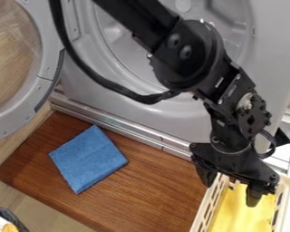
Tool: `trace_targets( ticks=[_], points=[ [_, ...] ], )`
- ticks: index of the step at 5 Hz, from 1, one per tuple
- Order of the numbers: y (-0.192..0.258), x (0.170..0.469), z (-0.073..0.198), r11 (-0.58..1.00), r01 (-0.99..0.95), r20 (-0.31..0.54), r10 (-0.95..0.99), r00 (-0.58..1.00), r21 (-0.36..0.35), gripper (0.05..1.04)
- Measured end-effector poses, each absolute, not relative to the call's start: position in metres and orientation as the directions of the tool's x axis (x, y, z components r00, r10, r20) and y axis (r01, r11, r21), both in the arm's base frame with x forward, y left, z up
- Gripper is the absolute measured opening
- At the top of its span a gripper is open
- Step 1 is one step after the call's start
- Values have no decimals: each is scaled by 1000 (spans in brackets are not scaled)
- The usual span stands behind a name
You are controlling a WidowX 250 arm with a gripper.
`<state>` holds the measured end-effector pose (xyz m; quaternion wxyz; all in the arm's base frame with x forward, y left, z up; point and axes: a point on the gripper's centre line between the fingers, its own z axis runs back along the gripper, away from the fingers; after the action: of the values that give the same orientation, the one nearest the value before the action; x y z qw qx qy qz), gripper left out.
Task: Move the cloth blue
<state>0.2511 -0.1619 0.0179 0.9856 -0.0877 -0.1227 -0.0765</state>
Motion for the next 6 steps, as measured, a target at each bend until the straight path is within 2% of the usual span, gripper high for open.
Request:
trace_targets(
  ticks=[1,2,3,4,6],
  points=[
    [-160,248,12,975,170,232,-133,964,-146,1001],
    [-139,245,17,983,78,190,-46,981,-166,1001],
    [-102,243,34,988,-53,217,84,973,-147,1001],
    [-69,241,41,983,-150,231,172,958,-110,1001],
    [-12,241,36,961,-277,267,270,925,-11,1001]
  ],
)
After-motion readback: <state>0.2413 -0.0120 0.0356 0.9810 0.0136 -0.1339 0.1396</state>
